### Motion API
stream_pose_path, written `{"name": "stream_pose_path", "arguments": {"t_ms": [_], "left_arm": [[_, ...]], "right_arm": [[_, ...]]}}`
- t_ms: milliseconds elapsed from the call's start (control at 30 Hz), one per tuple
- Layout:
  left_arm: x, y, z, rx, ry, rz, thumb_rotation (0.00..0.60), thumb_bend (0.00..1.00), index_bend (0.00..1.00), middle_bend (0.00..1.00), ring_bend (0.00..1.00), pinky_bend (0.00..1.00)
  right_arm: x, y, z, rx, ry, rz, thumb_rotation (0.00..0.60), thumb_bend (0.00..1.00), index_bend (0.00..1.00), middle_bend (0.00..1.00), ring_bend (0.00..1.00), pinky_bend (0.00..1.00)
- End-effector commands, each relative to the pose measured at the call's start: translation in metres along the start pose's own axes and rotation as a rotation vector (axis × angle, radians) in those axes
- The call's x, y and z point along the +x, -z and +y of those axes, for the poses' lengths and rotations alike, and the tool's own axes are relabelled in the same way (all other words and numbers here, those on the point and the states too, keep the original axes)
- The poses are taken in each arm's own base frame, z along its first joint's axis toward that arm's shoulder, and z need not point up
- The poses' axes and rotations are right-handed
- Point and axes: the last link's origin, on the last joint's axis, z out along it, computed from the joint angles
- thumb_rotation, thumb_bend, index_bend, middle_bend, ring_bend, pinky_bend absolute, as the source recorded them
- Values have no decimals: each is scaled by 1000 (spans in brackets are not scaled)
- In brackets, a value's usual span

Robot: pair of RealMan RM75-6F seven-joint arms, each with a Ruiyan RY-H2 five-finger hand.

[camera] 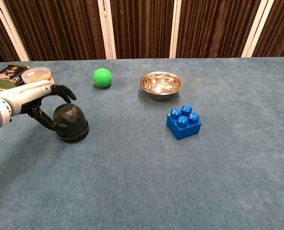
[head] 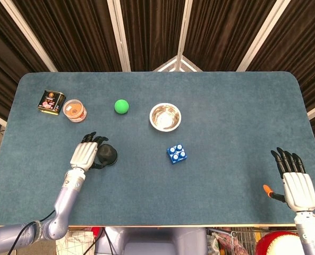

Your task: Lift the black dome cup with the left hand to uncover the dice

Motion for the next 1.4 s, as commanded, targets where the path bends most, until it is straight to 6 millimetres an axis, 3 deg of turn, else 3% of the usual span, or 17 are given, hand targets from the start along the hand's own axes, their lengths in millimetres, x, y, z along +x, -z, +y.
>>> {"name": "stream_pose_path", "arguments": {"t_ms": [33,267,600,833,1100,1400], "left_arm": [[-1,0,2,3,-8,-8,600,354,228,178,0,0],[-7,-1,7,1,-24,-24,600,354,235,231,0,0],[-5,-1,14,-9,-21,16,600,365,373,395,0,0],[11,5,23,-35,24,46,600,366,386,405,0,0],[36,14,52,-111,61,104,600,365,386,396,0,0],[12,0,79,-130,39,59,600,365,386,372,0,0]], "right_arm": [[0,0,0,-1,0,0,600,232,0,0,0,0],[1,-1,0,-4,-2,1,600,233,0,0,0,0],[1,2,0,3,-10,5,600,233,0,0,0,0],[1,2,-1,7,-13,6,600,232,0,0,0,0],[1,0,0,3,-13,10,600,233,0,0,0,0],[4,1,1,-1,-16,15,600,232,0,0,0,0]]}}
